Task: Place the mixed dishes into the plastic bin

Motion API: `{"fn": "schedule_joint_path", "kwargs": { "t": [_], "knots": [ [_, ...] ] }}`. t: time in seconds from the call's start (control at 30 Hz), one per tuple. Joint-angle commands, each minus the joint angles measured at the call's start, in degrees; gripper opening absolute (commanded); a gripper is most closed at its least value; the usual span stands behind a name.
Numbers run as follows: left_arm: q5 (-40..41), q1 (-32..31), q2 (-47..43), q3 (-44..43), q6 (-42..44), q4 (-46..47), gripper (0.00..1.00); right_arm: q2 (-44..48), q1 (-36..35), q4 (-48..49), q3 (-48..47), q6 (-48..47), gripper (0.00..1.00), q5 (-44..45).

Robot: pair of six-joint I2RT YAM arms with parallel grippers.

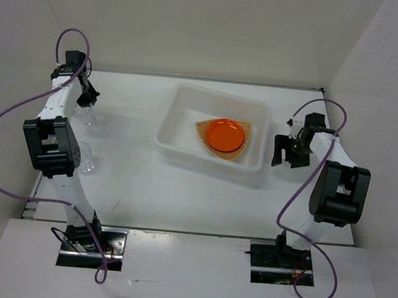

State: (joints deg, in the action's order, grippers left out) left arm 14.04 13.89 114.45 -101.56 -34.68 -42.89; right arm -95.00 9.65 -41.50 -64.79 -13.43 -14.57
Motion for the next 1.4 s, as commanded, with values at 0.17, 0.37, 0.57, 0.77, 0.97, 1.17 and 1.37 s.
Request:
{"fn": "schedule_joint_path", "kwargs": {
  "t": [0.17, 0.37, 0.57, 0.77, 0.97, 1.17, 1.37],
  "knots": [
    [-28.04, 0.44, -20.05, 9.62, 5.58, 18.18, 0.0, -0.18, 2.13, 0.89, 0.2, 0.42, 0.86, 1.03],
    [-46.03, -3.25, -21.11, 12.53, 10.14, 25.84, 0.0, -0.18, 2.65, 0.89, 0.2, 0.42, 0.86, 1.03],
    [-45.7, -13.61, -22.17, 9.8, 17.52, 22.86, 0.0, -0.18, 2.65, 0.89, 0.2, 0.42, 0.86, 1.03],
    [-44.37, -22.3, -17.27, 7.44, 20.34, 20.23, 0.03, -0.18, 2.65, 0.89, 0.2, 0.42, 0.86, 1.03],
    [-40.86, -28.46, -11.99, 6.28, 22.1, 18.55, 0.03, -0.18, 2.65, 0.89, 0.2, 0.42, 0.86, 1.03],
    [-27.94, -36.47, -4.6, 2.07, 24.3, 13.89, 0.02, -0.71, 2.65, 0.89, 0.2, -0.1, 0.86, 0.51],
    [-27.75, -36.48, -1.26, 1.02, 23.78, 13.89, 0.02, -0.71, 2.65, 0.36, 0.2, -0.63, 0.86, -0.02]
  ]
}}
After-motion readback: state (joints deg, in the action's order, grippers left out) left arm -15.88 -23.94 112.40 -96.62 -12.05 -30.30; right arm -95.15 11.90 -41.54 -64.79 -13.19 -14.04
